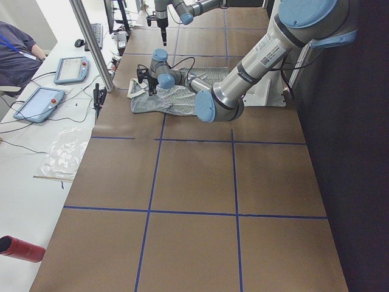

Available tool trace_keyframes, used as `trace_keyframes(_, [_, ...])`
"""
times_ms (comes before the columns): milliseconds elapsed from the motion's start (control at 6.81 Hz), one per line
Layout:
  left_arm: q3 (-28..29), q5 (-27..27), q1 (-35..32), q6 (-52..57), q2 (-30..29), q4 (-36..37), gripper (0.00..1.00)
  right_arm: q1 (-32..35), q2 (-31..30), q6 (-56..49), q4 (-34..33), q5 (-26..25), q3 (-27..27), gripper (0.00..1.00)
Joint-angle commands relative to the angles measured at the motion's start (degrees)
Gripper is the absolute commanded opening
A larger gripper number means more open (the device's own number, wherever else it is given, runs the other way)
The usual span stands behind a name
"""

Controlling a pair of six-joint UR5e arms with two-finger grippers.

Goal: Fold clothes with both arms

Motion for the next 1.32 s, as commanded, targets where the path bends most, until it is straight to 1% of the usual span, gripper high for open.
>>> trace_keyframes(0, [-7.4,-3.7,0.1,0.8,3.1,-0.2,1.0,-1.9,-0.9,4.8,0.5,-0.1,1.7,1.0])
trace_keyframes(147, [-16.5,-7.3,0.1,1.9,8.0,6.0,1.0,-5.8,-5.0,11.7,0.6,-0.7,8.0,1.0])
trace_keyframes(294, [-25.9,-7.3,0.0,4.6,11.9,12.8,1.0,-10.1,-9.3,20.8,1.3,-3.9,16.5,1.0])
trace_keyframes(441, [-34.7,-7.2,0.0,6.7,15.3,19.0,1.0,-17.0,-14.3,29.9,1.3,-11.5,26.3,1.0])
trace_keyframes(588, [-40.0,-7.0,0.0,7.3,17.3,22.0,1.0,-19.7,-15.2,36.5,0.4,-12.8,32.1,1.0])
trace_keyframes(735, [-42.8,-6.7,0.0,7.4,18.6,22.2,1.0,-22.6,-16.4,38.2,0.6,-14.0,32.5,1.0])
trace_keyframes(882, [-47.4,-6.8,0.2,7.4,20.4,22.3,1.0,-24.8,-16.4,38.3,0.7,-16.3,32.5,1.0])
trace_keyframes(1028, [-48.5,-6.8,0.6,7.4,21.5,22.2,1.0,-27.3,-18.0,39.0,1.2,-16.7,31.8,1.0])
trace_keyframes(1175, [-48.5,-6.6,2.3,7.4,21.8,22.3,1.0,-30.2,-20.2,40.5,1.3,-20.1,31.7,1.0])
